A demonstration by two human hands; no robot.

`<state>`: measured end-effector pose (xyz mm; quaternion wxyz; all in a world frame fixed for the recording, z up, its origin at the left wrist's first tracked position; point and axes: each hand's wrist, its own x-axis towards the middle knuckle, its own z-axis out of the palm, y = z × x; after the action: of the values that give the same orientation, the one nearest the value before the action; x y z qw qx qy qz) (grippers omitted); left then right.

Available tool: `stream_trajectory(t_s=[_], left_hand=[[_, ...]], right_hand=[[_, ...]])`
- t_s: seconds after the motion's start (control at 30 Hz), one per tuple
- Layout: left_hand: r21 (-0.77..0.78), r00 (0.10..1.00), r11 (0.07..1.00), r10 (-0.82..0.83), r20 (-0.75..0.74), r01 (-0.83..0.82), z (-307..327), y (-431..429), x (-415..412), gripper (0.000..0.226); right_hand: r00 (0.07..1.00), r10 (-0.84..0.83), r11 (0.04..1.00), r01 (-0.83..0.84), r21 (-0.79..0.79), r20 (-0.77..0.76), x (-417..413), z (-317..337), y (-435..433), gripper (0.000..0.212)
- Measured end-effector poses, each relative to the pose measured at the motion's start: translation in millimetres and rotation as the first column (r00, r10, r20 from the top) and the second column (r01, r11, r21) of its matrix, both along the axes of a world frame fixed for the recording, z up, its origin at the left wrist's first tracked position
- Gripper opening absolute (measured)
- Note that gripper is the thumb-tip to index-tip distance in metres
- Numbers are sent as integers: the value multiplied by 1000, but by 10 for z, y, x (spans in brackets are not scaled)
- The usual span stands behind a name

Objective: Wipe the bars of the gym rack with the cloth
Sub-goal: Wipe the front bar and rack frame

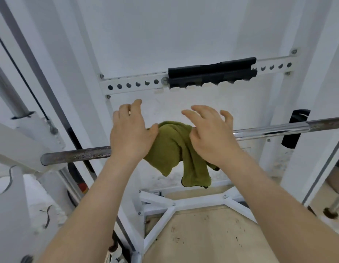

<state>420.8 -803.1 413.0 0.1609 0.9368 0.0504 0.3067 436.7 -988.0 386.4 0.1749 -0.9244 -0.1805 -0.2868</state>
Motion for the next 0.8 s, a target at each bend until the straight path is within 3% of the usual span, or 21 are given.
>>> stream_trajectory(t_s=[0.03,0.1,0.2,0.3,0.37,0.47,0.63,0.73,0.8], left_hand=[[-53,998,997,-48,30,50,-16,44,6,53],[-90,997,995,-45,67,51,-100,210,-26,37],[-29,996,997,69,53,-68,-294,722,-233,31],[-114,997,992,64,49,-58,-516,1206,-553,42],[-106,997,994,35,63,-29,-638,1328,-709,52],[-165,995,986,39,88,-24,-728,1416,-774,60],[-257,987,960,135,84,-110,-673,1627,-777,58],[-258,977,953,191,98,-160,-587,1651,-841,60],[-202,978,976,121,173,-85,-484,1562,-851,56]], right_hand=[[997,78,997,-78,-22,15,-63,61,178,46],[976,173,976,-188,-108,-133,-38,149,422,50],[916,43,880,-224,-418,-400,35,236,629,63],[970,33,699,-196,-688,-242,60,270,1009,52],[976,147,728,-218,-649,-164,67,239,1355,34],[949,248,760,-315,-568,-194,96,180,1870,24],[869,449,718,-488,-496,-206,-77,134,2702,39],[813,487,683,-583,-441,-319,-97,178,2713,47],[737,556,667,-672,-323,-385,-98,322,2481,47]])
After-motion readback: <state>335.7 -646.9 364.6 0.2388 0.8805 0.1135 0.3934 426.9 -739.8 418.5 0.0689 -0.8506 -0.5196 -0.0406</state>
